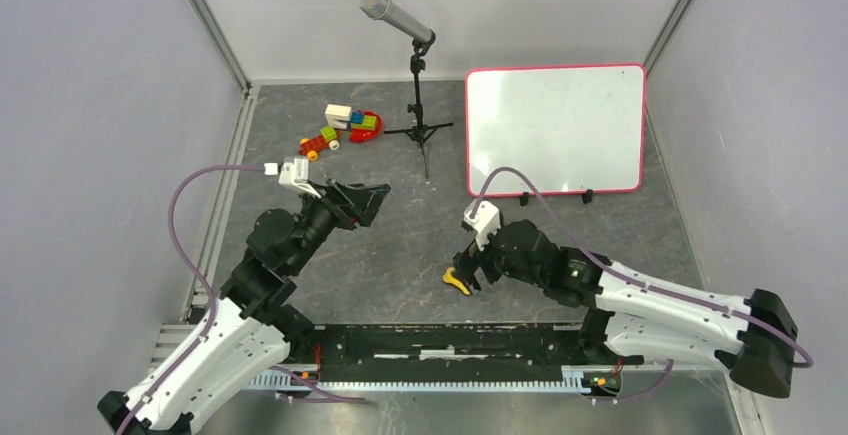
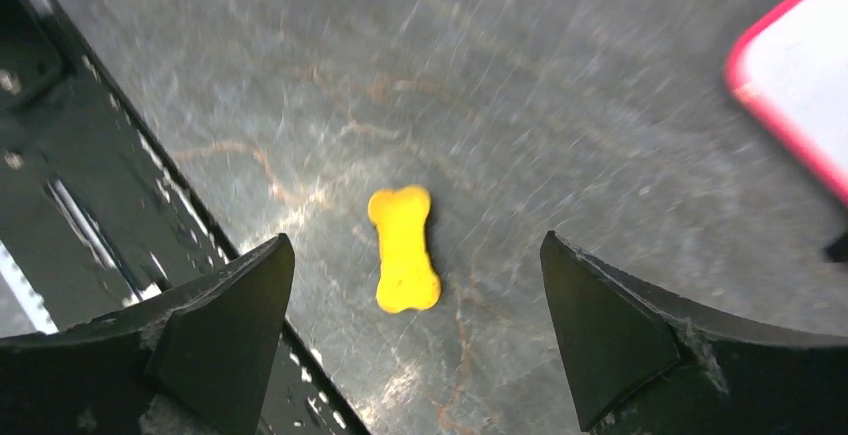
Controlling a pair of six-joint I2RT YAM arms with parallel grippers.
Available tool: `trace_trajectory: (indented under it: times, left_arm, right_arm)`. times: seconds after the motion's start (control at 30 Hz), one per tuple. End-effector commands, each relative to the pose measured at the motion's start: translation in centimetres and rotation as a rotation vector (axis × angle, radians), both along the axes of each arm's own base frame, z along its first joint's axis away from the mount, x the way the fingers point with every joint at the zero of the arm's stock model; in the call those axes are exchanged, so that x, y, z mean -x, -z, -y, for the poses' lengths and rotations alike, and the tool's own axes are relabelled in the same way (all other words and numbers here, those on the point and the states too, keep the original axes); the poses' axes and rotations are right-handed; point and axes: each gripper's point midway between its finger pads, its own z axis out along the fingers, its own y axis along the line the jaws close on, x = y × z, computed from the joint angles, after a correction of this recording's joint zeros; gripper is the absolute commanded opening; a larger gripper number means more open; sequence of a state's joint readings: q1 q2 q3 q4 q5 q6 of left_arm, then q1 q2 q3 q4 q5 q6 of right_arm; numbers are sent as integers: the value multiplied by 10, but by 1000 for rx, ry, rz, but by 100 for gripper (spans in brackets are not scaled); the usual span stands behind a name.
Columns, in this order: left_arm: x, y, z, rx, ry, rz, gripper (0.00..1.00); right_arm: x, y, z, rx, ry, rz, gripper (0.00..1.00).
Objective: Erase the whiteboard
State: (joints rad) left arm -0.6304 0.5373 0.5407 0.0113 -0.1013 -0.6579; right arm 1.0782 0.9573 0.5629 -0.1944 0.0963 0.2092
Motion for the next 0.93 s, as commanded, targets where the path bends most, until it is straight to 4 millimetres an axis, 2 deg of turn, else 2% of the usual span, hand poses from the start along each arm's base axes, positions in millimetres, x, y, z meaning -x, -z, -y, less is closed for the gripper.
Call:
trace_trajectory:
  times: [0.0, 0.13, 0.27, 0.4, 0.43, 0.5, 0.57, 0.73, 0.9]
  left_arm:
    - [16, -45, -2, -4, 49, 35, 87]
    - [26, -60, -7, -3, 60, 68, 92]
    - [28, -76, -15, -22, 36, 122, 95]
    - [19, -96, -22, -100, -14, 144, 96]
    - [18, -101, -22, -112, -15, 146, 99]
    - [19, -108, -24, -120, -15, 152, 100]
    - [21, -111, -27, -118, -24, 157, 100]
    - [24, -115, -40, -118, -76, 171, 100]
    - [28, -121, -43, -110, -75, 173, 100]
  right_arm:
    - [-30, -78, 15, -52, 133, 183, 98]
    - [-55, -125, 46, -63, 314, 328, 98]
    - [-65, -175, 66, -123, 430, 417, 98]
    - [-61, -225, 83, -261, 455, 511, 98]
    - [-58, -237, 92, -299, 468, 539, 98]
    - [-54, -256, 108, -376, 510, 568, 98]
    - [-50, -269, 124, -439, 552, 588, 98]
    - [-44, -287, 144, -492, 590, 619, 98]
    - [-46, -280, 160, -481, 661, 635, 98]
